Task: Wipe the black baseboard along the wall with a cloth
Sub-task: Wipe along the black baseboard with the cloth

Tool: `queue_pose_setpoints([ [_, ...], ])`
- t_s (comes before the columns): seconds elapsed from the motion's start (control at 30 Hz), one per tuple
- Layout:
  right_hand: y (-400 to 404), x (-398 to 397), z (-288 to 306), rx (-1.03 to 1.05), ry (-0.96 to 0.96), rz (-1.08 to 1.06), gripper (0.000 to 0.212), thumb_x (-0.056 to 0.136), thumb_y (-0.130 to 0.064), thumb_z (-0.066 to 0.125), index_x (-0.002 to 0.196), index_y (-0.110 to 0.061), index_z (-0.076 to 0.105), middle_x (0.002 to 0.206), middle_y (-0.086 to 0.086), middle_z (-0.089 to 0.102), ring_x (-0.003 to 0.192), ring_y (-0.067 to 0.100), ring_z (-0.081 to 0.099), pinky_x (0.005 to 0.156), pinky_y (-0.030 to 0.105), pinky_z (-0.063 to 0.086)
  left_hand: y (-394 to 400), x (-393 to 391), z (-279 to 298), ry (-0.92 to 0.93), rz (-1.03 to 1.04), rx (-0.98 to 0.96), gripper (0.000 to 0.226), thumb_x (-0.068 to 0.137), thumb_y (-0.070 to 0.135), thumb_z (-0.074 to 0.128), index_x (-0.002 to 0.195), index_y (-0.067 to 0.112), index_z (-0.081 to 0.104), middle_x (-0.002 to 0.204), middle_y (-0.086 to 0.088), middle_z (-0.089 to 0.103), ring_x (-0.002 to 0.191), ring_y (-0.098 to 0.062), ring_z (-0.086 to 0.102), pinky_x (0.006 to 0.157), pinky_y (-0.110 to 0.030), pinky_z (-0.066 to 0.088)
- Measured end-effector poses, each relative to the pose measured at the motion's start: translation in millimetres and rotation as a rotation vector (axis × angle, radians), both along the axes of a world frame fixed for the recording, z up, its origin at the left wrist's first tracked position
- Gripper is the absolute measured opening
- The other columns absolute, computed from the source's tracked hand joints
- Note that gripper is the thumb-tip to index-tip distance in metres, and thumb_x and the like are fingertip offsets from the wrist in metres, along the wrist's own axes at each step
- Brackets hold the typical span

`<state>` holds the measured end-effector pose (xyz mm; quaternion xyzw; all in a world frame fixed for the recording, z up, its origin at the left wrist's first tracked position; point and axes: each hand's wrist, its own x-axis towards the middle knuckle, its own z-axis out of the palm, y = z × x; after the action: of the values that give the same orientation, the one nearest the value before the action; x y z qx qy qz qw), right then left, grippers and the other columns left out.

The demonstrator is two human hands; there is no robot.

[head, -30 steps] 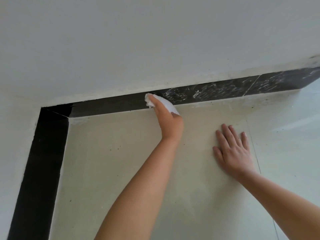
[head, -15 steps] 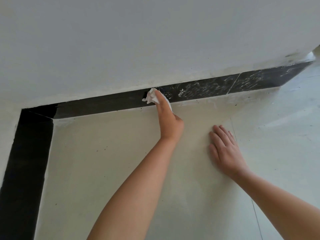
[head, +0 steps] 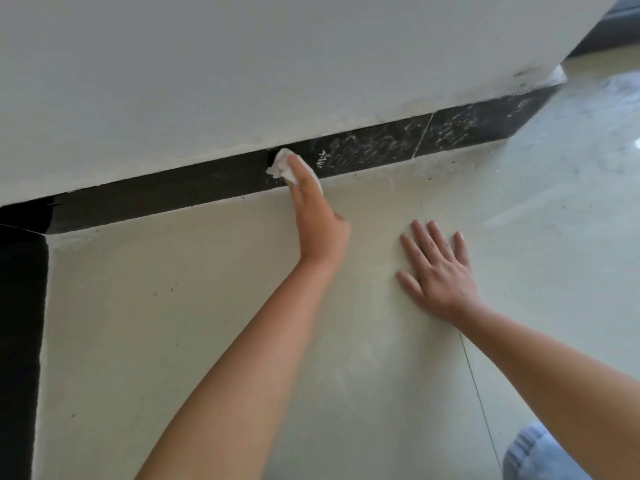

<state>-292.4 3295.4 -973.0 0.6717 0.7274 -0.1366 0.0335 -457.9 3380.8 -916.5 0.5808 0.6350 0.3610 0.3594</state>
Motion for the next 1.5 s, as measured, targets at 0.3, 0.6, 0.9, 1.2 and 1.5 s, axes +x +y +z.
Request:
queue_pose_setpoints([
  [0.3,0.6,-1.4,-1.0,-0.02,-0.057,-0.014,0.083,0.075,-0.062,-0.001,0.145,-0.023,0.017,0.143,-0.005,-0.015,0.132,0.017,-0.018,0.107,0.034,-0.019,6.5,-50.8,-3.6,0.113,0.167,0.009,0.077,0.081,-0.017,0.032,0.142,0.008,-0.009,0.152,-0.015,-0.006,0.139,-0.025,0.007,0.083,0.013,0.0],
  [0.6,0.9,-3.4,1.2,-0.005,-0.018,-0.013,0.086,0.082,-0.067,-0.002,0.139,-0.015,0.037,0.146,0.001,0.01,0.134,0.022,0.003,0.111,0.046,0.004,14.1,17.3,-4.5,0.027,0.051,0.066,0.076,0.074,-0.021,0.031,0.141,0.002,0.004,0.149,-0.026,0.003,0.136,-0.032,0.018,0.08,0.014,0.007],
  [0.9,0.4,-1.1,-0.5,-0.028,-0.016,-0.001,0.104,0.069,-0.07,-0.026,0.143,-0.018,0.026,0.144,-0.005,-0.004,0.134,0.016,-0.009,0.111,0.041,-0.006,-4.6,-31.1,-18.2,0.083,0.238,-0.07,0.077,0.084,-0.011,0.034,0.143,0.014,-0.009,0.153,-0.011,-0.002,0.136,-0.017,0.012,0.084,0.008,0.001],
  [1.2,1.3,-0.8,-0.2,-0.003,0.009,0.003,0.102,0.073,-0.069,-0.024,0.141,-0.016,0.03,0.145,-0.002,0.001,0.134,0.018,-0.003,0.111,0.044,-0.004,24.1,-82.4,-15.8,0.108,0.465,-0.077,0.074,0.084,-0.011,0.034,0.143,0.008,-0.005,0.152,-0.013,0.006,0.139,-0.028,0.015,0.109,-0.026,0.014],
  [1.5,1.7,-2.9,3.7,-0.001,0.008,-0.012,0.094,0.083,-0.066,-0.011,0.134,-0.009,0.044,0.145,0.012,0.033,0.133,0.024,0.013,0.108,0.053,0.013,9.5,6.8,-20.0,0.025,0.065,-0.153,0.078,0.079,-0.015,0.031,0.143,0.012,-0.006,0.153,-0.007,-0.001,0.137,-0.014,0.009,0.079,0.016,-0.001],
])
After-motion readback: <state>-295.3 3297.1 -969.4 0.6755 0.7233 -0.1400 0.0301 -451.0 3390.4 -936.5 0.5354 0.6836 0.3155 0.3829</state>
